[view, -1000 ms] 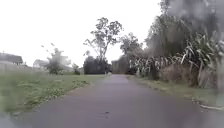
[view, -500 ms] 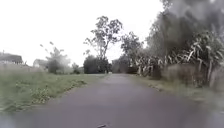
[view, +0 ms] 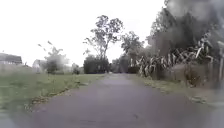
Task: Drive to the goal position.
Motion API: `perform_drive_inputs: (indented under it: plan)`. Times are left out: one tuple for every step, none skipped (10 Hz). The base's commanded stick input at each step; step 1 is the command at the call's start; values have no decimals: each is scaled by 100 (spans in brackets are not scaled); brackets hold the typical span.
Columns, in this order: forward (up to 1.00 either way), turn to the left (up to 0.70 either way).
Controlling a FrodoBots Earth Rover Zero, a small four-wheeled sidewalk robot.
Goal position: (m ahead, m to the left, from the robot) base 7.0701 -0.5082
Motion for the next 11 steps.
perform_drive_inputs:
  plan:
    - [85, 0]
    - [85, 0]
    - [85, 0]
    - [85, 0]
    - [85, 0]
    - [85, 0]
    - [85, 0]
    - [85, 0]
    - [85, 0]
    - [85, 0]
    - [85, 0]
